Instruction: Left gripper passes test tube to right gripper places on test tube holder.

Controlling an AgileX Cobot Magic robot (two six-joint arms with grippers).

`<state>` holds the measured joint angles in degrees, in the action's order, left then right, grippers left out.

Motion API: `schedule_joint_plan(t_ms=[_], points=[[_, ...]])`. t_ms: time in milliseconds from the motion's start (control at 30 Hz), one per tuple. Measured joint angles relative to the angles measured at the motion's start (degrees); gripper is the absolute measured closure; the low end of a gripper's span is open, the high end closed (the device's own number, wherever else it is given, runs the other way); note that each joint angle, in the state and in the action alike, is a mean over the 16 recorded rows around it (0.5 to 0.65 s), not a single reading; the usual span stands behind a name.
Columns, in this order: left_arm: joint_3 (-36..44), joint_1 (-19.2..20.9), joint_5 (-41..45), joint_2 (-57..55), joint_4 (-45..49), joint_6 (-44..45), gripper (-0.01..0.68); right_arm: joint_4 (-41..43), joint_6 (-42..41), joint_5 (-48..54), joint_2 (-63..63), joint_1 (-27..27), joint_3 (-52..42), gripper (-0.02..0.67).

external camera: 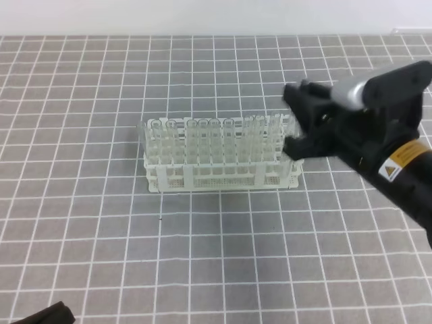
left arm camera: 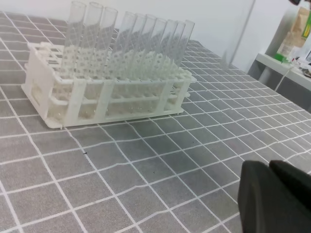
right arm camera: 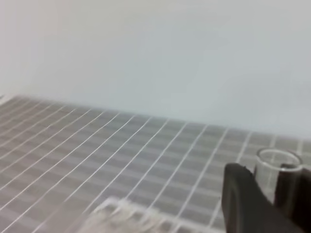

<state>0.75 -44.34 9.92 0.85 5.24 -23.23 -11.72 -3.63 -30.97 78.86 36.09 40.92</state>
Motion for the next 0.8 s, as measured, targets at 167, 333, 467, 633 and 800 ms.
schedule_joint_plan(t_ms=[167, 333, 467, 633, 800], points=[[-0.1, 0.0, 0.1, -0.1, 0.0, 0.0, 0.673, 6.9, 6.2, -8.7, 4.1, -4.6, -0.3, 0.545], [-0.2, 0.0, 0.3, -0.1, 0.0, 0.0, 0.673, 7.4, 5.6, -15.3, 8.8, -6.7, 0.4, 0.545], [-0.3, 0.0, 0.4, -0.2, 0.0, 0.0, 0.673, 6.6, 3.7, -18.1, 11.7, -7.1, 1.4, 0.545], [-0.2, 0.0, 0.3, -0.2, 0.0, 0.0, 0.673, 6.4, 2.9, -18.5, 14.0, -7.1, 2.7, 0.545], [-0.1, 0.0, 0.1, -0.1, 0.0, 0.0, 0.673, 6.9, 3.1, -17.3, 15.4, -7.1, 3.8, 0.545]])
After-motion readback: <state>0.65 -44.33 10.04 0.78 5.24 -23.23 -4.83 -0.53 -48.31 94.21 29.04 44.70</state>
